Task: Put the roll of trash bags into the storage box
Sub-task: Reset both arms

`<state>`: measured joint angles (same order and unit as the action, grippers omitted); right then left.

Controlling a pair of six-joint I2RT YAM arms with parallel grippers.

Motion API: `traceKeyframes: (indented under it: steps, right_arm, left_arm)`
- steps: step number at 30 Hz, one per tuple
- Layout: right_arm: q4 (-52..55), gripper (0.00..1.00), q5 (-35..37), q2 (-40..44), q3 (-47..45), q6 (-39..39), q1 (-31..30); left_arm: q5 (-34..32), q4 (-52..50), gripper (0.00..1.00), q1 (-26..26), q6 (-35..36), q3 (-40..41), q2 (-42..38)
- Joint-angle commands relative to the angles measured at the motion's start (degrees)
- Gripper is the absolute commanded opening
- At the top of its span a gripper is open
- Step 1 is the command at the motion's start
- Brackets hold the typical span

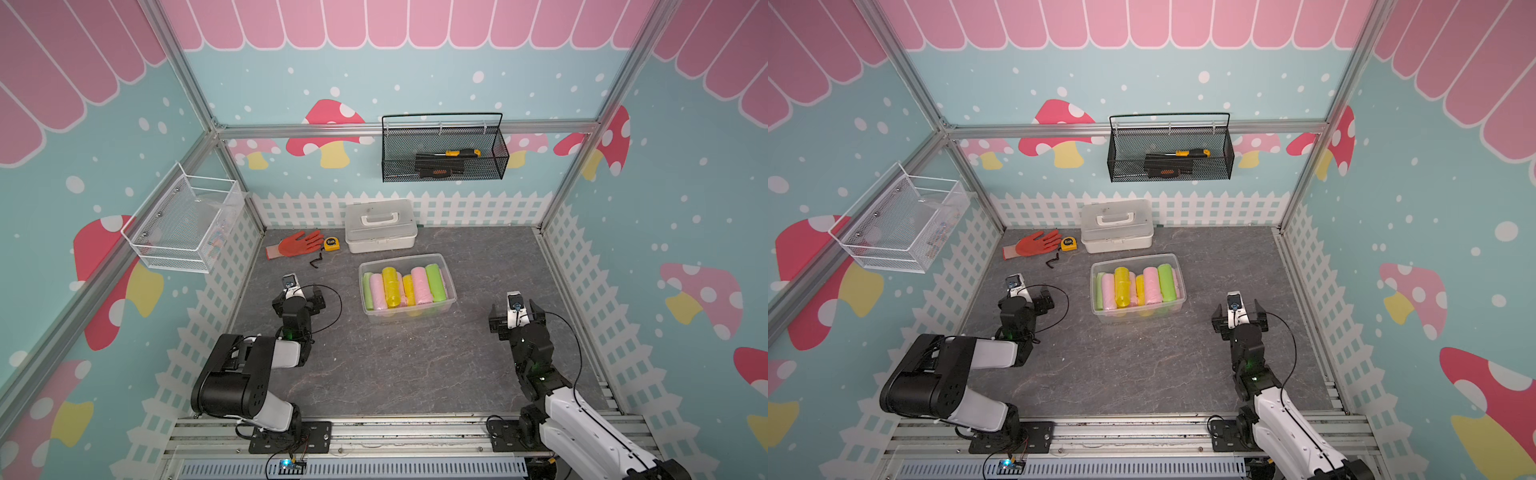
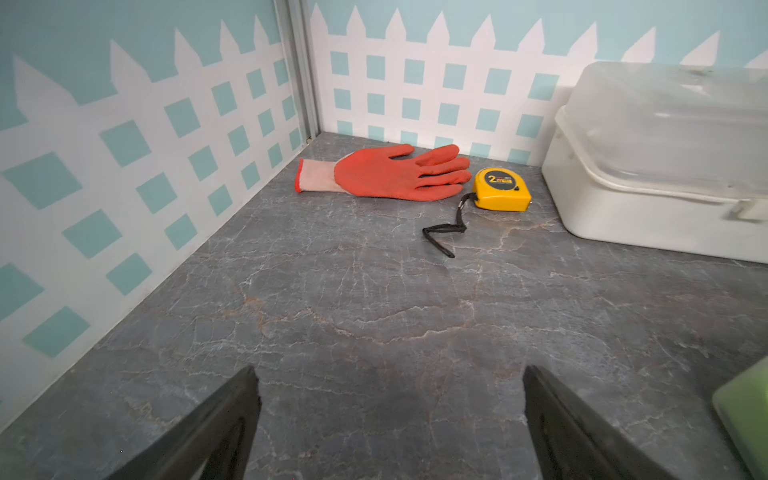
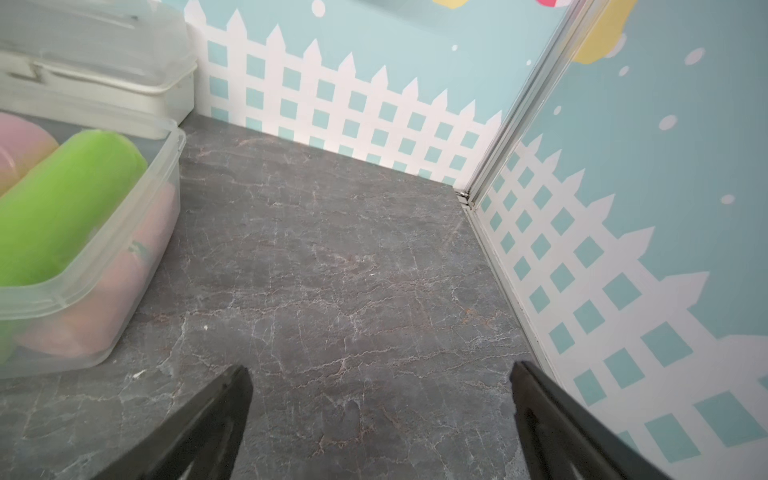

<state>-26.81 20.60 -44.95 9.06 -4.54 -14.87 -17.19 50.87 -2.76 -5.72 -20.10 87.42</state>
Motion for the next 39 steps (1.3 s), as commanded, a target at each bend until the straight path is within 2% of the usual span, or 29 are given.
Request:
traceKeyframes:
  steps: [1,2,3,4,6,8,9,11,13,16,18,20,21,23,26,39]
  right_arm:
    - [-3.8,0.99,-3.3,-4.8,2.8,-3.0,0.3]
    - [-5.1,0.98,-3.1,-7.7,3.7,-3.7,0.2]
    - [-6.1,0.99,-2.3,-10.5,4.6,-4.2,0.3]
    - [-6.7,0.99,-0.6,-14.2,5.8,-4.6,0.4]
    - [-8.1,0.99,2.1,-22.2,9.1,-4.5,1.0]
    - [-8.5,0.99,-0.2,-29.1,12.4,-3.8,3.1]
    - [-6.3,0.99,-1.2,-30.0,13.8,-4.2,3.3]
    - [-12.2,0.99,-2.5,-31.5,12.5,-4.3,4.6]
    - [-12.8,0.99,-2.8,-31.8,12.7,-0.6,7.6]
    - [-12.0,0.99,-11.8,-33.5,13.8,3.6,12.4]
    - [-23.4,0.99,-16.5,-40.5,12.1,3.5,13.9]
    - [-17.8,0.98,-17.9,-40.1,14.2,3.0,13.9]
    - [-20.5,0.99,-18.3,-40.8,13.7,3.0,13.9]
    - [-18.1,0.99,-19.7,-40.5,14.4,2.1,13.9]
    - [-20.0,0.99,-21.3,-41.6,14.0,-0.5,12.7]
    - [-22.7,0.99,-21.0,-41.9,12.6,-0.7,12.3]
  left_arm:
    - [4.1,-1.4,0.99,0.0,2.3,-1.9,-0.5]
    - [3.8,2.7,0.99,0.0,2.6,-0.8,0.5]
    - [3.5,2.3,0.99,0.0,2.4,-1.1,0.5]
    - [3.4,-2.3,0.99,0.0,2.0,-2.8,-0.4]
    - [3.5,0.6,0.99,0.0,2.4,-1.7,0.4]
    - [3.5,-2.6,0.99,0.0,2.1,-3.0,-0.1]
    - [3.6,-2.2,0.99,0.0,2.2,-2.7,-0.1]
    - [3.5,-1.2,0.99,0.0,2.4,-2.7,0.4]
    - [3.8,-2.0,0.99,-0.1,2.3,-2.8,0.0]
    - [3.8,-1.8,0.99,0.0,2.3,-2.8,0.0]
    - [3.7,-1.4,0.99,0.0,2.3,-2.7,0.1]
    - [3.7,-1.5,0.99,0.0,2.3,-2.7,0.2]
    - [3.8,-1.6,0.99,0.0,2.3,-2.7,0.1]
    - [3.7,-1.3,0.99,0.0,2.3,-2.7,0.3]
    - [3.7,-1.3,0.99,0.0,2.3,-2.7,0.1]
    - [3.8,-1.3,0.99,0.0,2.3,-2.7,0.2]
